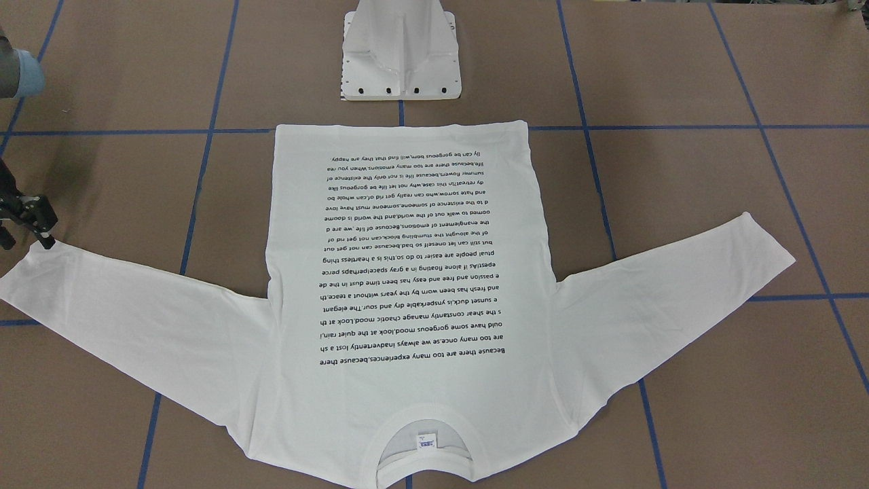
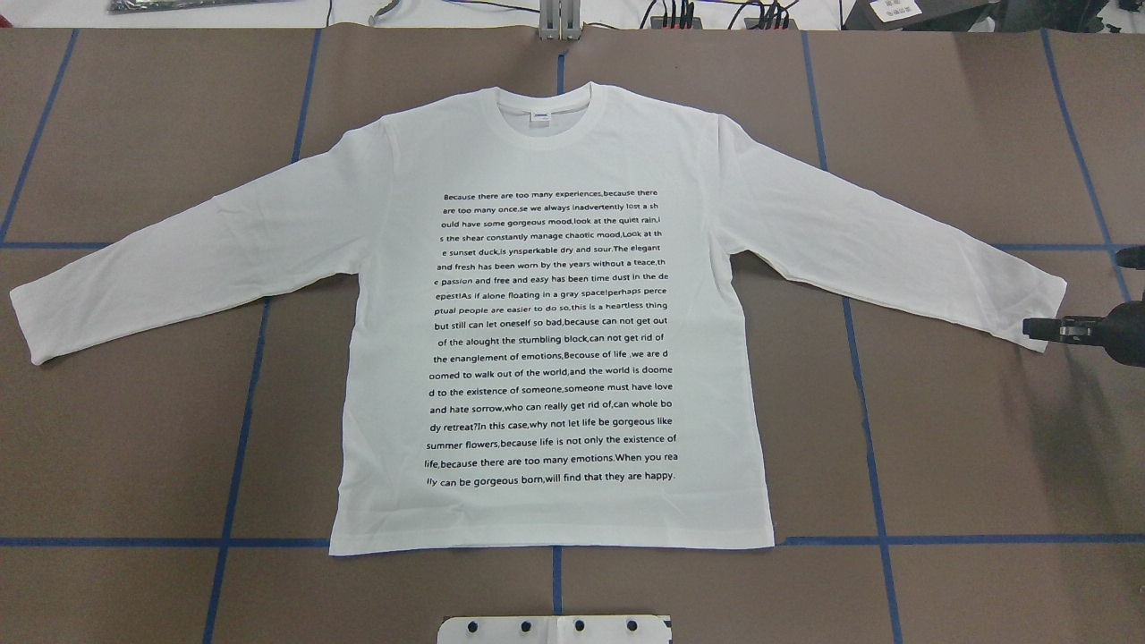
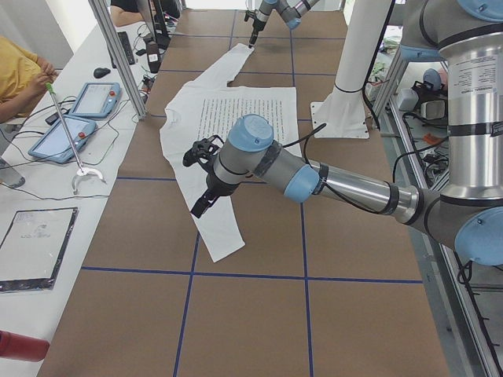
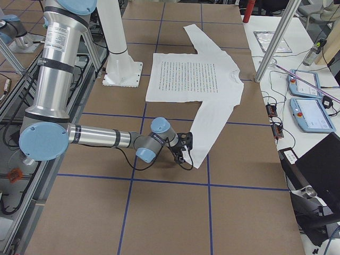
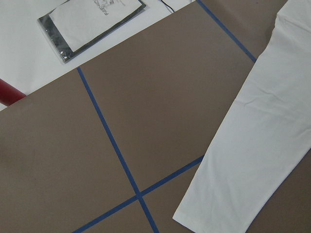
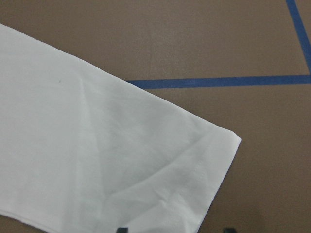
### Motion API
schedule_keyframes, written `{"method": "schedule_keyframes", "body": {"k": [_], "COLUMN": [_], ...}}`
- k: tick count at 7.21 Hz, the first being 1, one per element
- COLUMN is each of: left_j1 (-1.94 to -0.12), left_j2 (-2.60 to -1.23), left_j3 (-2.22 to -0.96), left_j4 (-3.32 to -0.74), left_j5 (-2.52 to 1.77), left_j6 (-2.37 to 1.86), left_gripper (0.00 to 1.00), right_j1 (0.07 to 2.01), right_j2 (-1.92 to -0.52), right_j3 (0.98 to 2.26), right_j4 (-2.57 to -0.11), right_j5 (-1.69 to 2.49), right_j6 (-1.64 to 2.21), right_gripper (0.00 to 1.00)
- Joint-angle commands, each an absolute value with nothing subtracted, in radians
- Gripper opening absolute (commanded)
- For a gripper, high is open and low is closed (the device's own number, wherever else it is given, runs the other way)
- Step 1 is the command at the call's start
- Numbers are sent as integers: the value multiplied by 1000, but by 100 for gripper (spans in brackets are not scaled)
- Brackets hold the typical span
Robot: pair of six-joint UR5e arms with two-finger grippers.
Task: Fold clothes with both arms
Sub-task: 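Lower the right gripper and grasp the cuff of the nearest sleeve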
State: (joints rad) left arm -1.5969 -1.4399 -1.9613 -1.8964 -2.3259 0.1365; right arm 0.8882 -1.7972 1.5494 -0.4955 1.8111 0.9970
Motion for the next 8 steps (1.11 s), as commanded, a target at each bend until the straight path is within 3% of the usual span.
{"method": "schedule_keyframes", "body": {"k": [1,2,3,4,5,8], "left_j1": [-1597,-1597,-1597,-1597,-1597,-1597], "left_j2": [-1439,-1437,-1427,-1425,-1425,-1424], "left_j3": [-1960,-1953,-1951,-1951,-1951,-1951], "left_j4": [-1899,-1919,-1942,-1942,-1942,-1942], "left_j5": [-2327,-2327,-2326,-2327,-2327,-2327], "left_j6": [137,137,137,137,137,137], "left_gripper": [100,100,100,100,100,100], "right_j1": [873,865,859,859,862,911], "right_j2": [-1792,-1789,-1784,-1784,-1786,-1783], "right_j3": [1542,1528,1525,1525,1532,1609], "right_j4": [-495,-495,-495,-495,-495,-511], "right_j5": [1806,1795,1787,1789,1790,1802], "right_j6": [997,997,997,997,996,986], "right_gripper": [66,64,53,12,0,0]}}
